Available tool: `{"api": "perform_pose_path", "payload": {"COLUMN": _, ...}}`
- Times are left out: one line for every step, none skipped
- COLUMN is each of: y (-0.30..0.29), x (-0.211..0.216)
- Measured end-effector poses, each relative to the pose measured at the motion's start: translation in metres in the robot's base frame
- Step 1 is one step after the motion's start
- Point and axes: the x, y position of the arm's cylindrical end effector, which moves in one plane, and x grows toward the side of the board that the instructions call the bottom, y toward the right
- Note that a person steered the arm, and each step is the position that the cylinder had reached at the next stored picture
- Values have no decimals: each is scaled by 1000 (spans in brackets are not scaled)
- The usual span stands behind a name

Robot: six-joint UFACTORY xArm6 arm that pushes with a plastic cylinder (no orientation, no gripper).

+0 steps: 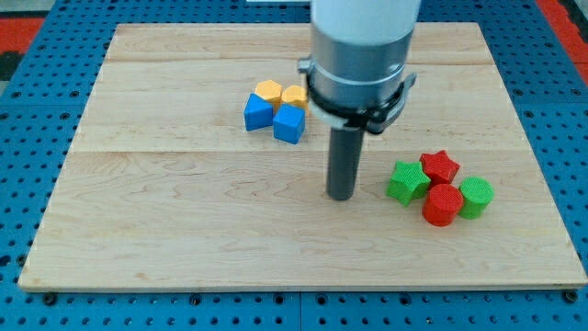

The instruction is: Separate both the yellow blocks and blue blocks from each other

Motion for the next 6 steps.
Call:
{"api": "perform_pose_path", "payload": {"y": 1, "x": -38}}
{"api": "perform_pose_path", "payload": {"y": -37, "x": -76}}
{"api": "perform_pose_path", "payload": {"y": -90, "x": -99}}
{"api": "perform_pose_path", "payload": {"y": -124, "x": -110}}
{"api": "perform_pose_path", "payload": {"y": -126, "x": -145}}
{"api": "perform_pose_path", "payload": {"y": -134, "x": -163}}
